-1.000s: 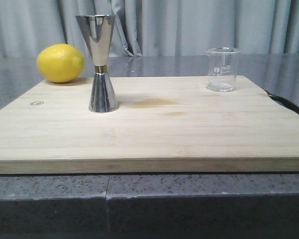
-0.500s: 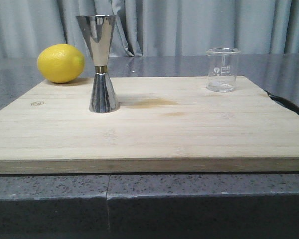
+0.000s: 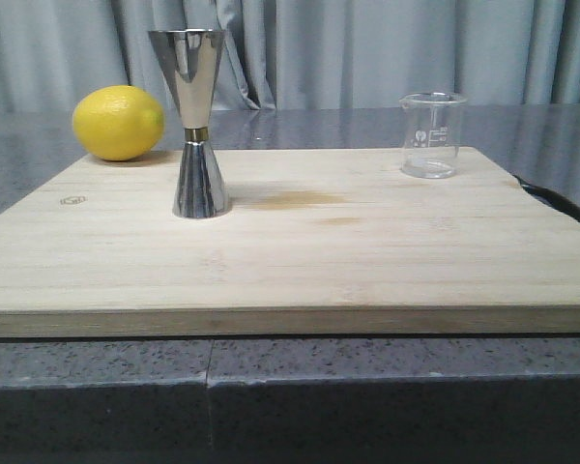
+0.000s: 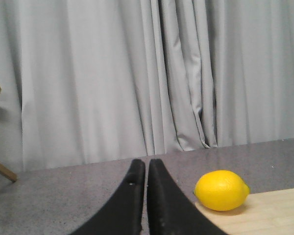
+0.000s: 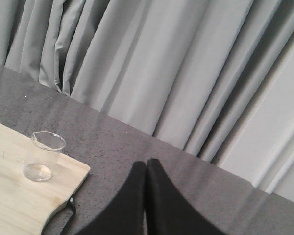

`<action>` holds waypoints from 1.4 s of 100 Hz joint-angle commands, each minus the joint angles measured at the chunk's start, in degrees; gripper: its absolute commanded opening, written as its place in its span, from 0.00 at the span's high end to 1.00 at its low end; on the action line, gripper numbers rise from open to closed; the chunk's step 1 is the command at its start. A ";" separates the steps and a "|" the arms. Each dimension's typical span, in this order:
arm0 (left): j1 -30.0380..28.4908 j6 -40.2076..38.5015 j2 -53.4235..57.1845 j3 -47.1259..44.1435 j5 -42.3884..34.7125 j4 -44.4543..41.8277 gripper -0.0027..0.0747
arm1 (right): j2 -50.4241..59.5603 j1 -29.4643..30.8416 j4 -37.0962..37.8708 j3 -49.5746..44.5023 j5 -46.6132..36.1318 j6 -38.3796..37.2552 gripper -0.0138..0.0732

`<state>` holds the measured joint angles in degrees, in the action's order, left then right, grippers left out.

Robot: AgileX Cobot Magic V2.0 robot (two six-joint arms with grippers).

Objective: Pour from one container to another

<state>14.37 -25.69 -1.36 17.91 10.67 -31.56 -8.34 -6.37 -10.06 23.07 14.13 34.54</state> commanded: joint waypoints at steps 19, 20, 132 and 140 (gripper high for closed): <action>-0.27 0.05 -0.70 -0.69 -5.34 0.10 0.99 | -0.54 0.46 -2.16 1.05 0.88 0.19 0.93; -0.27 0.05 -0.70 -0.69 -5.22 0.10 0.99 | -0.54 0.46 -2.16 1.05 0.88 0.19 0.93; -1.56 27.16 -0.70 -6.24 -8.83 23.02 0.99 | -0.54 0.46 -2.16 0.93 1.58 0.19 0.93; -2.87 27.16 -0.70 -9.18 -12.45 23.06 0.99 | -0.54 0.46 -2.16 0.93 1.58 0.19 0.93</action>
<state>12.56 0.00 -1.36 9.44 5.99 -9.81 -8.34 -6.37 -11.82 22.84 19.62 34.54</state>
